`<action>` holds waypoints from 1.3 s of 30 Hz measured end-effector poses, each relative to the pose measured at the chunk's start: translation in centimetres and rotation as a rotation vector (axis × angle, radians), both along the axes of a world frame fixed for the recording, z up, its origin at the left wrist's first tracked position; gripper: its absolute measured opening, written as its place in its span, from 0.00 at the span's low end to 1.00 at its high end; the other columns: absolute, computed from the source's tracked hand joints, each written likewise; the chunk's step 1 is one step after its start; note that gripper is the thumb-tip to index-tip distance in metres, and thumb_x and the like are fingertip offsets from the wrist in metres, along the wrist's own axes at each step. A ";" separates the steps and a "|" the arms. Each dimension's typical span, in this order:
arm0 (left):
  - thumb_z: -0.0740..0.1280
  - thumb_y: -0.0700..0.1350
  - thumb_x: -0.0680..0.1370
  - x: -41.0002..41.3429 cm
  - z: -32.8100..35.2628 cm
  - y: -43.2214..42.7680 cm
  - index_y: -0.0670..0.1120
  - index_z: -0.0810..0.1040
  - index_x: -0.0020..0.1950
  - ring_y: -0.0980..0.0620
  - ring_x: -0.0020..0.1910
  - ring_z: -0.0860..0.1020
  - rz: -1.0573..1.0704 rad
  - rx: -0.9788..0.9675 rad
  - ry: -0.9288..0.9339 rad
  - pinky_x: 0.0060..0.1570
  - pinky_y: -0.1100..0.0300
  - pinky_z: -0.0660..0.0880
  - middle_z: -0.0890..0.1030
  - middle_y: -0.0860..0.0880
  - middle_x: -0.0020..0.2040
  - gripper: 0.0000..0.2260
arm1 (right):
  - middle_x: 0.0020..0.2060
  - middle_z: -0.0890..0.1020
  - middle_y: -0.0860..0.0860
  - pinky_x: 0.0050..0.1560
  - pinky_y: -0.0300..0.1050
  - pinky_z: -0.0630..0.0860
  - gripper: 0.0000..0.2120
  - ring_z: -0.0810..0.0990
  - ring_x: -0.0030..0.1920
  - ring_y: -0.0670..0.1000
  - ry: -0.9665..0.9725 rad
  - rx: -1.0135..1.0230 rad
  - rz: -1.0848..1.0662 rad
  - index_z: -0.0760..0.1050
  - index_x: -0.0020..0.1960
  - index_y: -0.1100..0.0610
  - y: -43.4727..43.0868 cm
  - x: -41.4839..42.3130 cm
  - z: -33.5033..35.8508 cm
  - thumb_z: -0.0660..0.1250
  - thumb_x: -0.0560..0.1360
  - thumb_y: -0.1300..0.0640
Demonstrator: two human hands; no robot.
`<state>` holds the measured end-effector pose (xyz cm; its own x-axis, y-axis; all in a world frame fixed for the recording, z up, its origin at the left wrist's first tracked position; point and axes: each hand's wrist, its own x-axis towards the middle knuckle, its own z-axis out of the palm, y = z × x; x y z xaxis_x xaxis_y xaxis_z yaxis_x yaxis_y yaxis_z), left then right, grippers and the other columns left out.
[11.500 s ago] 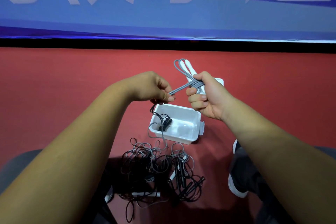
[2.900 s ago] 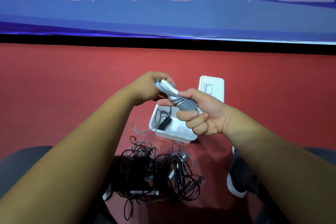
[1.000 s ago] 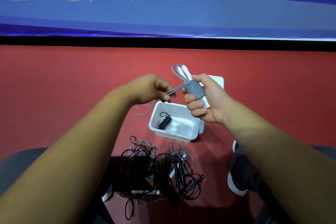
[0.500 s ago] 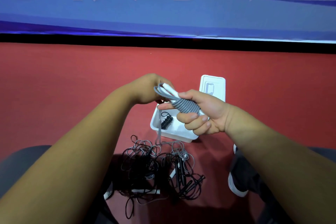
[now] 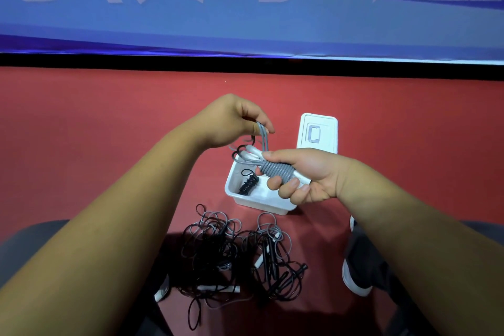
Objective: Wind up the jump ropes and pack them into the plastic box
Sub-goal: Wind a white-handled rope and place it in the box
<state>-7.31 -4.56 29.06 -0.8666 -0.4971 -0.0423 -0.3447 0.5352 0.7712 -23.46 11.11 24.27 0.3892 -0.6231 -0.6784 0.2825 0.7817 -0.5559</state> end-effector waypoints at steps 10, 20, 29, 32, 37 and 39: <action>0.73 0.43 0.80 0.6 0.5 -0.8 0.55 0.86 0.62 0.66 0.46 0.79 -0.118 -0.244 -0.115 0.49 0.72 0.71 0.82 0.59 0.47 0.12 | 0.42 0.81 0.51 0.29 0.37 0.65 0.22 0.75 0.34 0.46 -0.010 -0.022 -0.430 0.75 0.62 0.54 -1.0 -0.8 -0.8 0.68 0.80 0.37; 0.77 0.35 0.74 0.3 -0.6 -0.7 0.54 0.87 0.50 0.66 0.37 0.80 0.021 -0.124 -0.256 0.42 0.73 0.74 0.87 0.57 0.41 0.14 | 0.38 0.75 0.48 0.26 0.35 0.55 0.18 0.66 0.30 0.45 -0.028 -0.044 -0.574 0.76 0.54 0.53 -1.0 -0.3 -0.9 0.67 0.81 0.37; 0.73 0.50 0.81 -0.1 -2.0 0.3 0.44 0.82 0.46 0.48 0.26 0.83 0.173 -0.088 -0.412 0.28 0.59 0.77 0.80 0.42 0.37 0.10 | 0.35 0.73 0.45 0.25 0.35 0.53 0.25 0.61 0.29 0.44 0.071 -0.065 -0.590 0.77 0.51 0.49 -1.3 0.6 -0.8 0.69 0.75 0.27; 0.72 0.45 0.82 -0.4 -2.6 1.0 0.40 0.82 0.48 0.46 0.31 0.80 0.301 0.231 -0.152 0.32 0.56 0.82 0.78 0.40 0.40 0.09 | 0.35 0.74 0.45 0.24 0.36 0.55 0.28 0.62 0.29 0.44 0.112 -0.061 -0.639 0.77 0.52 0.49 -1.4 0.3 -0.9 0.68 0.73 0.24; 0.64 0.43 0.86 -1.1 -3.1 1.8 0.39 0.80 0.52 0.53 0.31 0.72 0.297 0.478 0.170 0.33 0.59 0.74 0.82 0.44 0.41 0.09 | 0.34 0.74 0.45 0.25 0.36 0.54 0.30 0.62 0.28 0.44 0.136 -0.045 -0.702 0.75 0.53 0.49 -1.5 -0.1 -1.0 0.68 0.72 0.23; 0.61 0.45 0.87 -1.3 -3.0 1.7 0.39 0.81 0.54 0.53 0.31 0.68 0.273 0.508 0.209 0.33 0.60 0.68 0.82 0.46 0.41 0.12 | 0.34 0.74 0.45 0.26 0.36 0.54 0.30 0.62 0.28 0.44 0.135 -0.038 -0.723 0.75 0.53 0.49 -1.5 -0.3 -0.9 0.68 0.71 0.22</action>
